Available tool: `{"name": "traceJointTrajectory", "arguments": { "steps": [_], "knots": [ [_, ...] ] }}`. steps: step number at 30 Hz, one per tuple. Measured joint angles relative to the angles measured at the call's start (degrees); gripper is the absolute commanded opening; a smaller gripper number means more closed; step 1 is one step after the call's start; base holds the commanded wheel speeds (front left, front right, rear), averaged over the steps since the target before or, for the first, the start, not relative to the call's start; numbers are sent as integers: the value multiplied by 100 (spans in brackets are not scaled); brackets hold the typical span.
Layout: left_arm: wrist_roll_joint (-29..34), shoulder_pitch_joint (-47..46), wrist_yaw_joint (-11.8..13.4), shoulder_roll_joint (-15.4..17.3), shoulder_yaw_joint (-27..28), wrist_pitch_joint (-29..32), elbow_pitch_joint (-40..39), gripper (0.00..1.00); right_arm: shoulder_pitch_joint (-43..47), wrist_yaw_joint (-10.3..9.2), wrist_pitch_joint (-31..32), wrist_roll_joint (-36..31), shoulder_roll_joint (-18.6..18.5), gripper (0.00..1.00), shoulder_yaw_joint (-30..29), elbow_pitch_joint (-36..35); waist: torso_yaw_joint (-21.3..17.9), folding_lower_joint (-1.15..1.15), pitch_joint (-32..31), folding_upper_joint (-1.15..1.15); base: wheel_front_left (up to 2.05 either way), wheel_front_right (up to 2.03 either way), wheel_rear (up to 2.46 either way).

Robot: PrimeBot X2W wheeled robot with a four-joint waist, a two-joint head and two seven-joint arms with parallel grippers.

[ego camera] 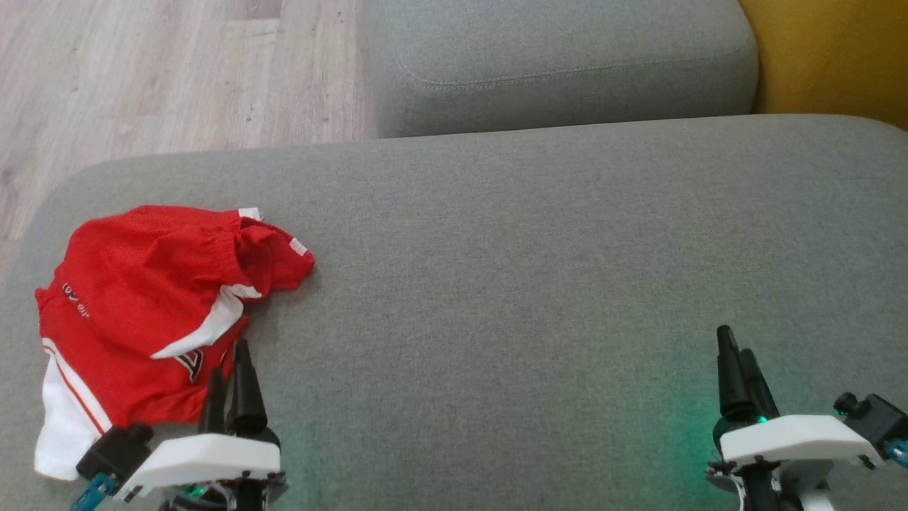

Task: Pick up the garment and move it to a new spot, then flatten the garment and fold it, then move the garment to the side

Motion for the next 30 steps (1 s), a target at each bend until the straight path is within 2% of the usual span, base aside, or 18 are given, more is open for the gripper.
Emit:
{"name": "traceJointTrajectory", "arguments": {
  "steps": [12, 25, 30],
  "knots": [
    [757, 1, 180, 2, -190, -203, -8, 100, 0, 0, -205, -789, -2, 100, 187, -33, 27, 0, -17, 0, 0, 0, 0],
    [1563, 1, 242, 5, -385, -424, -100, 100, -20, 1, -427, -1669, -8, 100, 345, -102, 54, 0, -35, 0, 0, 0, 0],
    [1942, 0, 426, 7, -431, -504, -152, 100, -20, 1, -508, -2011, -9, 100, 413, -130, 61, 0, -37, 0, 0, 0, 0]
  ]
}}
